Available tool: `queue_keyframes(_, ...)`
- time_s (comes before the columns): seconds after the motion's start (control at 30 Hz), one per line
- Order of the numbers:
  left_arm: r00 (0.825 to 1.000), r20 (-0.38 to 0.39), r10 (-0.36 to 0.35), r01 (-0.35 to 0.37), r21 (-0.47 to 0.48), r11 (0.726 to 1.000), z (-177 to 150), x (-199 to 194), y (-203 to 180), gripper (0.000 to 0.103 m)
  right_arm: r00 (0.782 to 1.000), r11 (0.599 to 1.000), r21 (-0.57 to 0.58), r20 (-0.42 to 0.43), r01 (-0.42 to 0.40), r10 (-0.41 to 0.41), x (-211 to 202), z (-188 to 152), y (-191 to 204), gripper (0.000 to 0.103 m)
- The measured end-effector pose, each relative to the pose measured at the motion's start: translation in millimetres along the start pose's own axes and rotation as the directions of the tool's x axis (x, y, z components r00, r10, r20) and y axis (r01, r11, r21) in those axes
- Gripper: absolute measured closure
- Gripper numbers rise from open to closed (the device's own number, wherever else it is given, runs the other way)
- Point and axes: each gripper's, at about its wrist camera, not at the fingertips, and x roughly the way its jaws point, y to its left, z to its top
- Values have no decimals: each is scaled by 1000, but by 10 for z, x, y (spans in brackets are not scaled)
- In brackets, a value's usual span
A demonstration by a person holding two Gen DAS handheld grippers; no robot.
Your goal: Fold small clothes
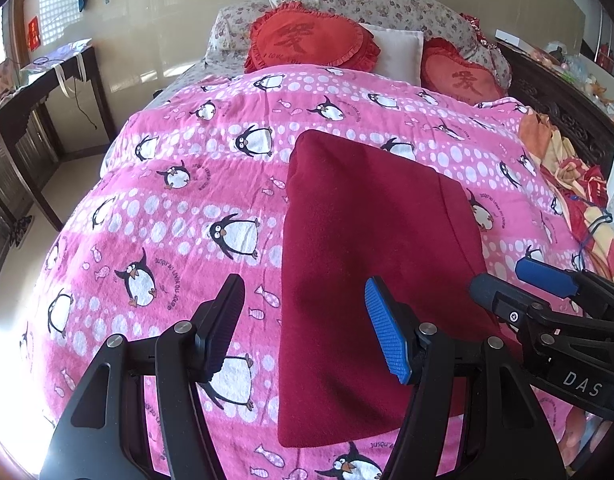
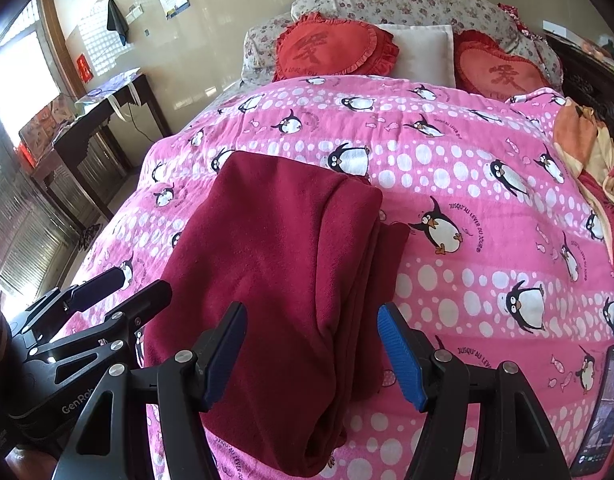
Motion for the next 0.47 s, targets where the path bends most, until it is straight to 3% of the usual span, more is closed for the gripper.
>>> queue_keyframes(0.47,1000,-6,8,-8,-14,1000,-14,14,94,40,1000,1000,3,-3,8,-8,4,5,-60,38)
